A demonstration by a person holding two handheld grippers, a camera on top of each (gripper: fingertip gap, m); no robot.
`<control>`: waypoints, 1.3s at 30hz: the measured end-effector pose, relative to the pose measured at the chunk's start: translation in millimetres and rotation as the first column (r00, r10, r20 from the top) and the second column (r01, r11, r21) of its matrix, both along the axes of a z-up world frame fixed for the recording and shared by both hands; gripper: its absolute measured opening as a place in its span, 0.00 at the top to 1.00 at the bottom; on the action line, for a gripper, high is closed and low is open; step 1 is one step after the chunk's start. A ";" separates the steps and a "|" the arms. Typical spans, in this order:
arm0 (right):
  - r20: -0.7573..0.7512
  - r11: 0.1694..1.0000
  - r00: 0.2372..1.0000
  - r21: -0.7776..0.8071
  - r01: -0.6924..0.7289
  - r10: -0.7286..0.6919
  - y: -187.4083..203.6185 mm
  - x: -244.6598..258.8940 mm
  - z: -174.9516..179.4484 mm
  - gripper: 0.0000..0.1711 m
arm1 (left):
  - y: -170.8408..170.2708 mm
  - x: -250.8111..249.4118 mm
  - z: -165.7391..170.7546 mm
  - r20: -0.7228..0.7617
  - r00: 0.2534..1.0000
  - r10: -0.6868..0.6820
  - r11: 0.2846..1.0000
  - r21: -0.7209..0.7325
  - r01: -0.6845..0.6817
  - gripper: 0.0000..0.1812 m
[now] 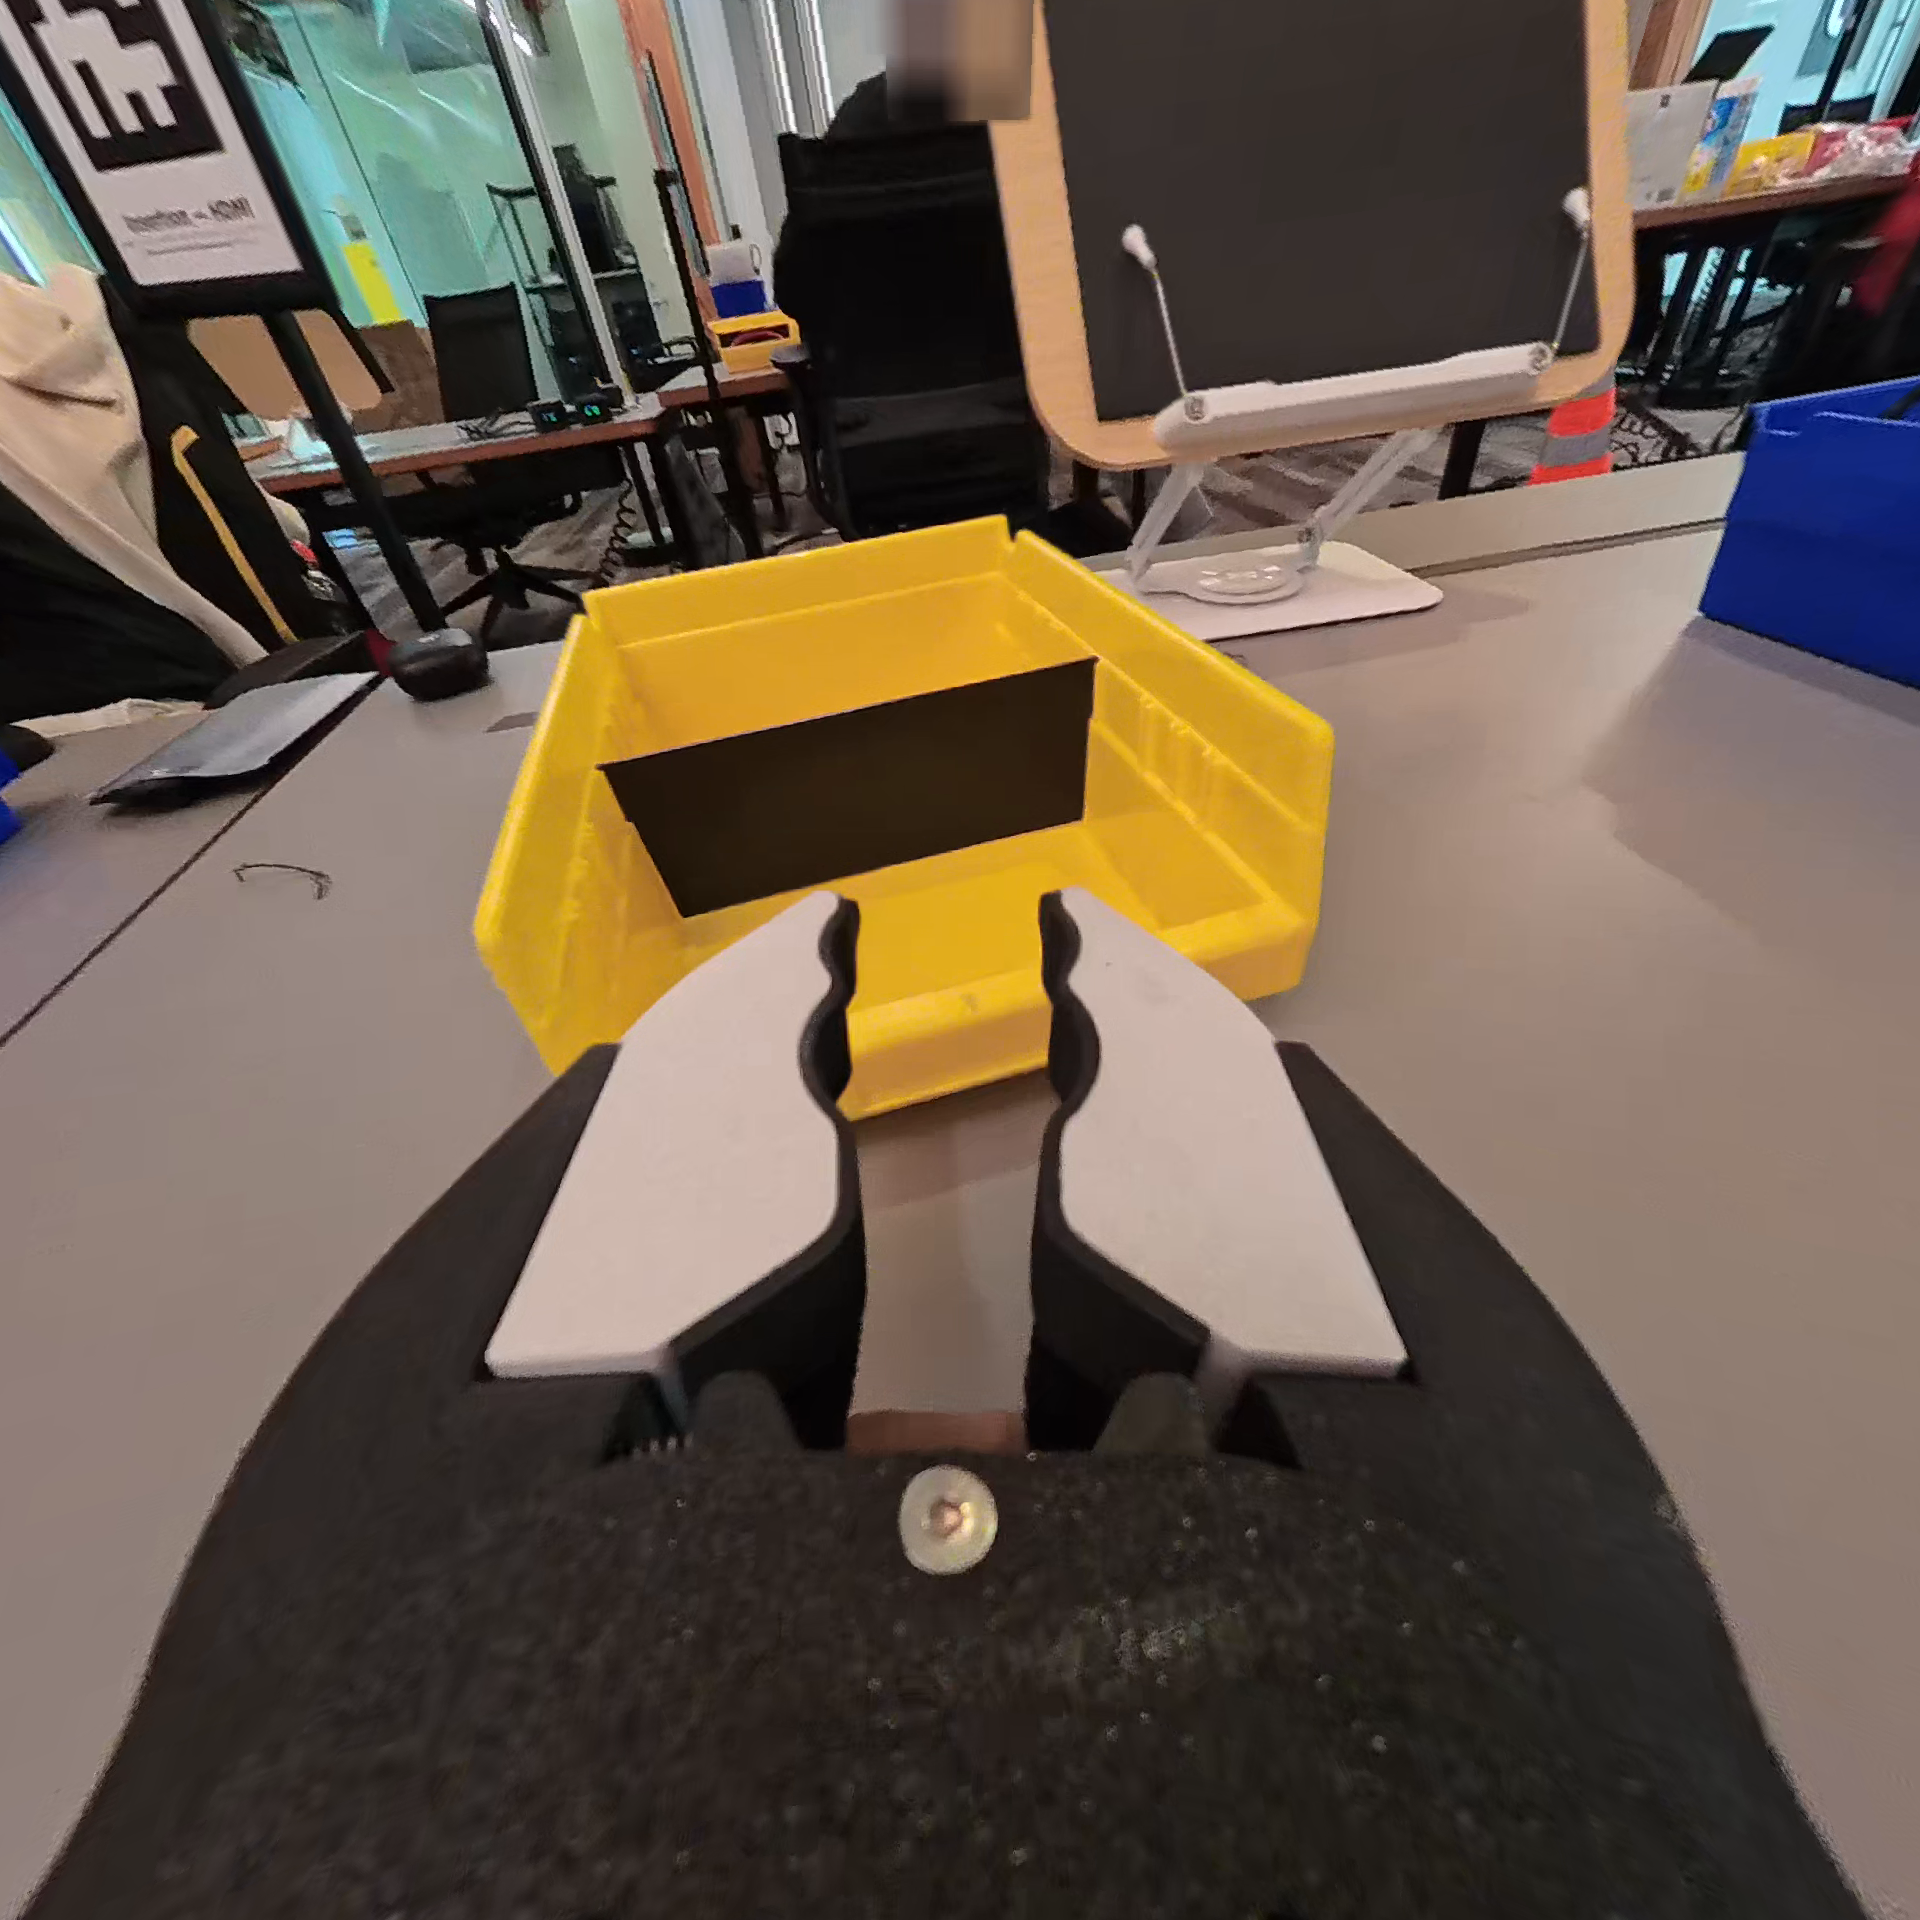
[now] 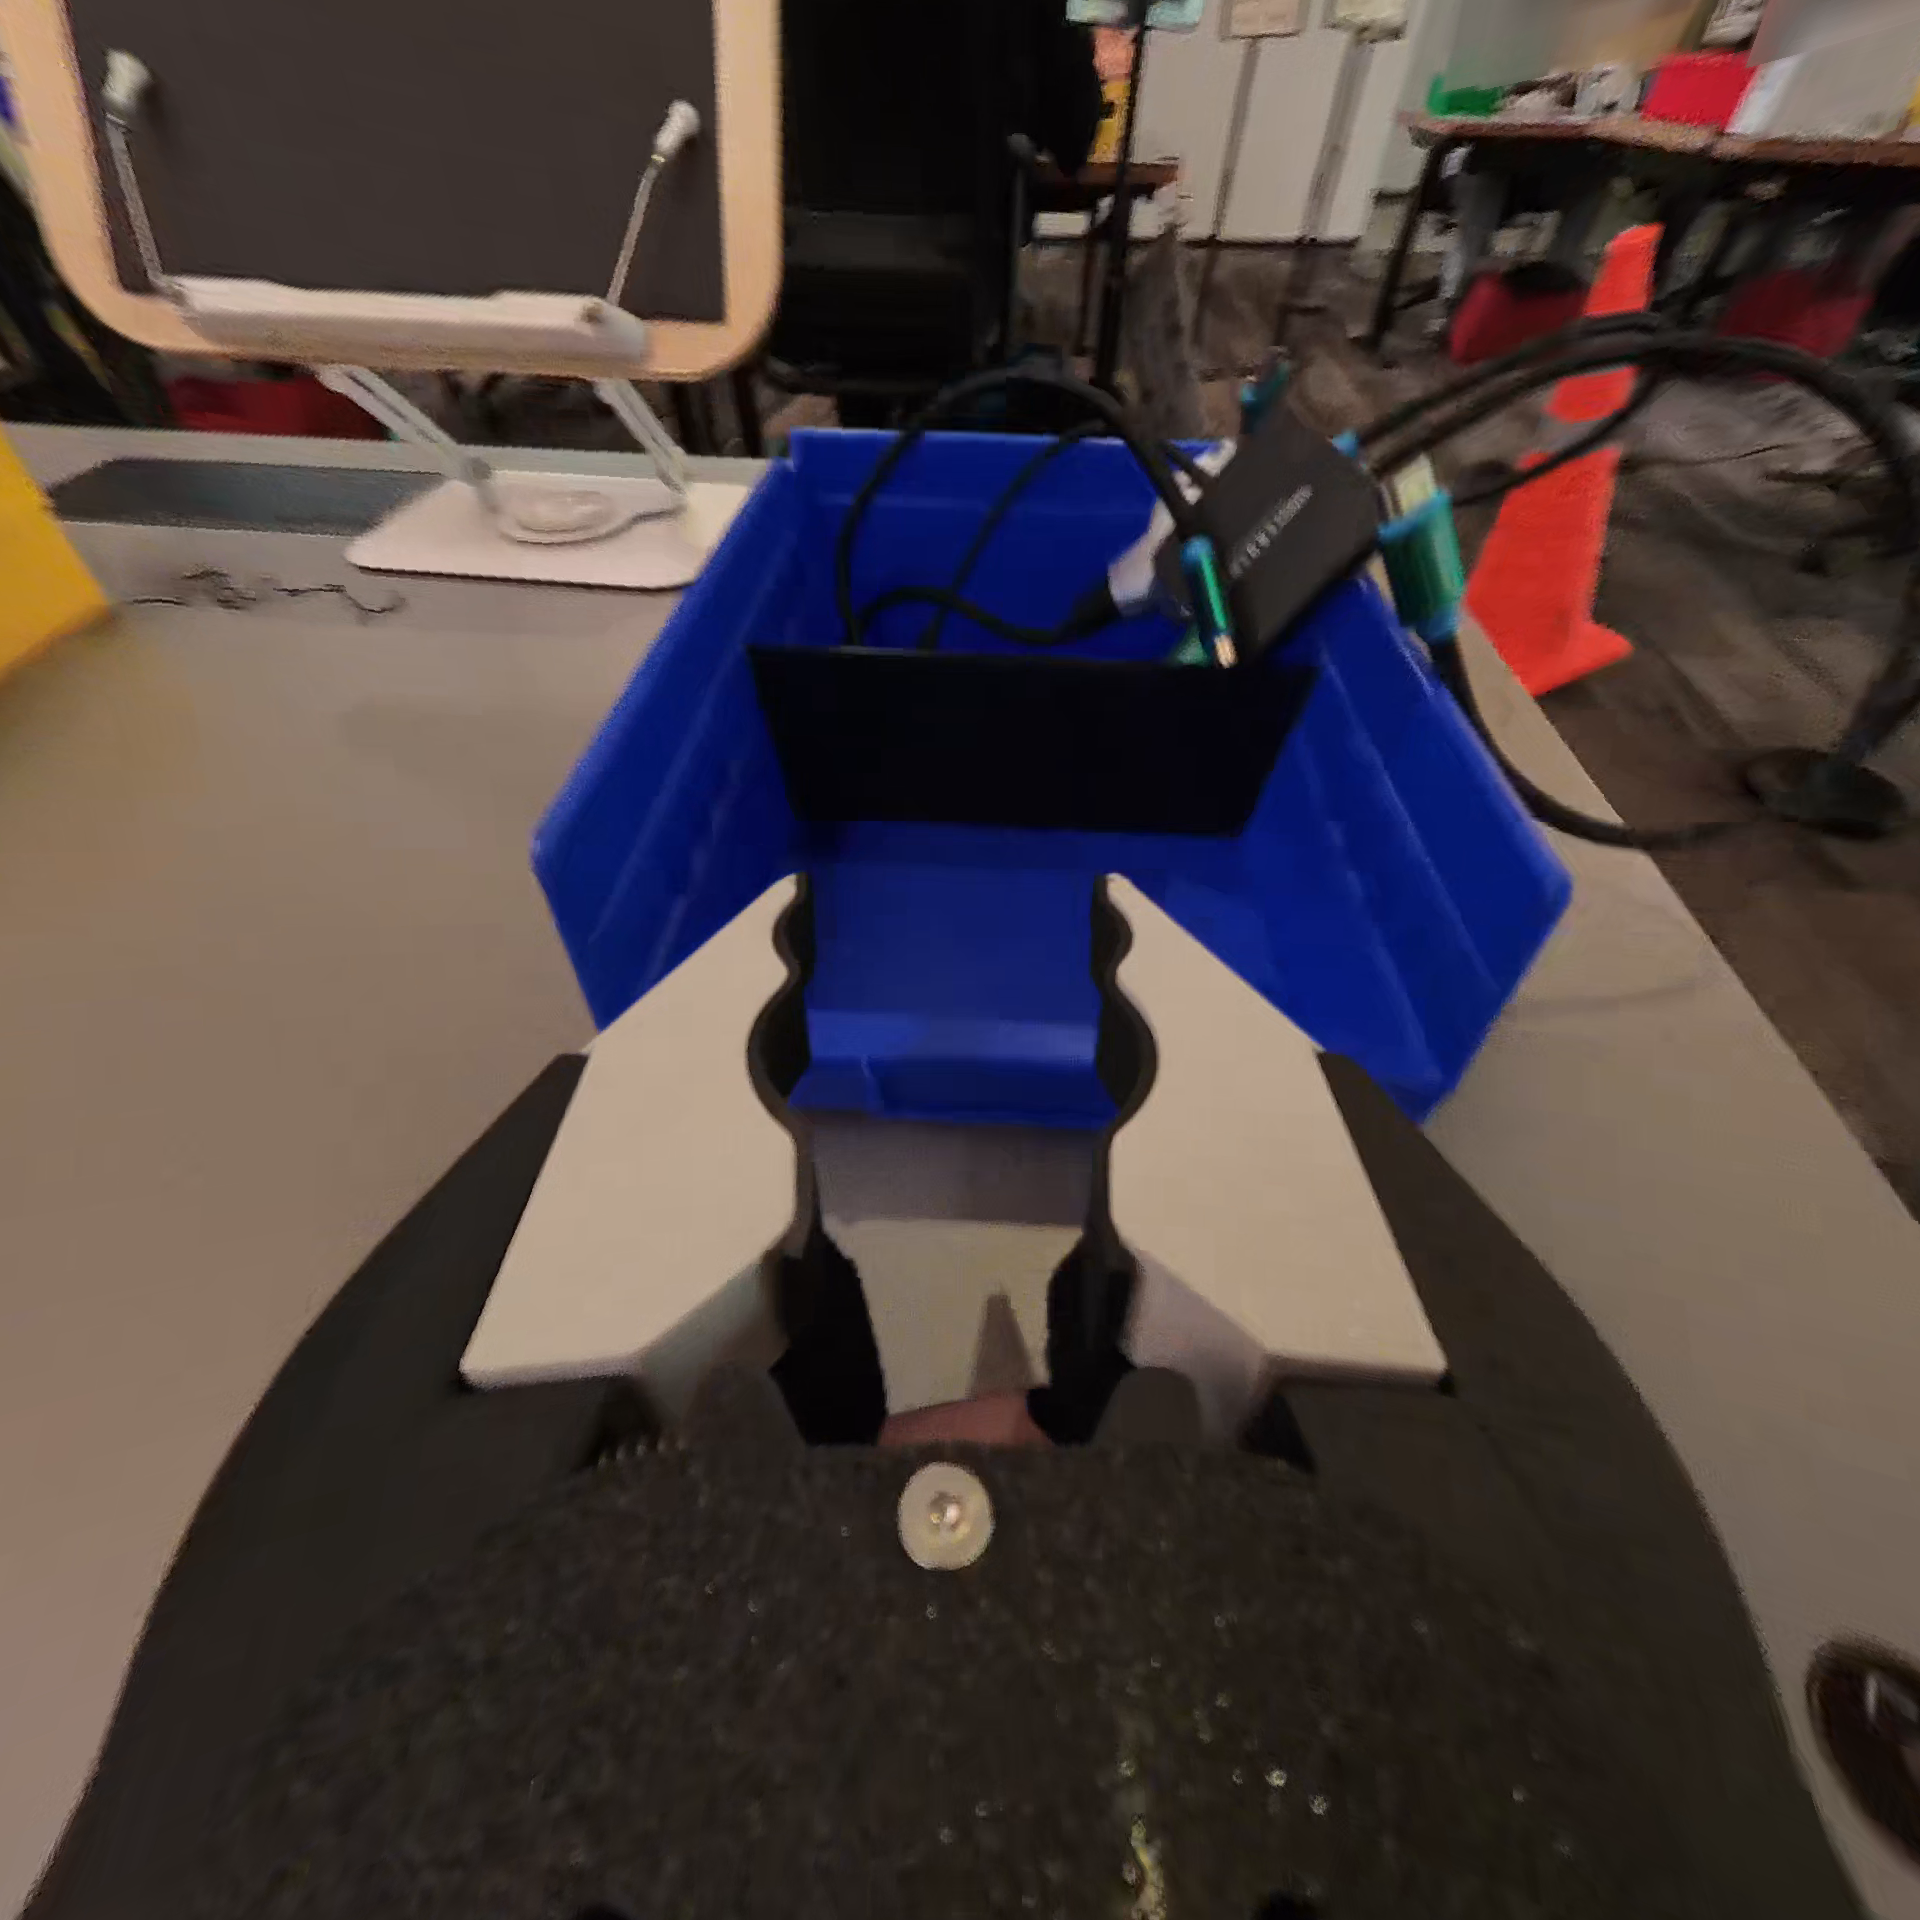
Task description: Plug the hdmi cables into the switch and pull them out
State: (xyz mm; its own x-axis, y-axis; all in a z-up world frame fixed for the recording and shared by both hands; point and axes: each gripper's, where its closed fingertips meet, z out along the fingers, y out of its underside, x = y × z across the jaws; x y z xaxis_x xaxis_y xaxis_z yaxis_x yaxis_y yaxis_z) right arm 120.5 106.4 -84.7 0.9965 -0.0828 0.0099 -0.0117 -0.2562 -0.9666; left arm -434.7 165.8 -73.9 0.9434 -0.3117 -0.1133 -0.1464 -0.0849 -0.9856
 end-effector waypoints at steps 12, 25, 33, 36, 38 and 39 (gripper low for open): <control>-0.029 0.996 0.996 0.030 0.080 -0.079 13.1 20.7 -13.2 0.70 | -3.9 -5.9 -23.6 0.043 0.997 -0.066 0.983 -0.170 0.073 0.82; -0.047 0.987 0.990 0.095 -0.129 0.134 25.6 -21.0 -2.3 0.70 | -0.2 -9.7 -25.7 0.047 0.997 -0.055 0.986 -0.153 0.061 0.81; -0.023 0.954 0.954 -0.001 -0.299 0.299 42.5 -100.0 -24.2 0.61 | -8.2 -5.2 -28.4 -0.062 0.997 -0.046 0.995 -0.096 0.040 0.72; -0.034 0.969 0.969 0.017 -0.246 0.246 52.9 -110.3 -22.0 0.50 | -12.4 -7.2 -34.5 -0.088 0.995 -0.037 0.993 -0.115 0.026 0.68; -0.036 0.972 0.973 0.056 -0.227 0.229 56.3 -118.9 -16.0 0.48 | -15.9 -6.7 -37.1 -0.102 0.994 -0.046 0.991 -0.132 0.033 0.71; -0.047 0.975 0.976 0.060 -0.212 0.215 57.7 -122.1 -16.1 0.43 | -16.5 -5.9 -37.2 -0.100 0.994 -0.047 0.990 -0.134 0.033 0.71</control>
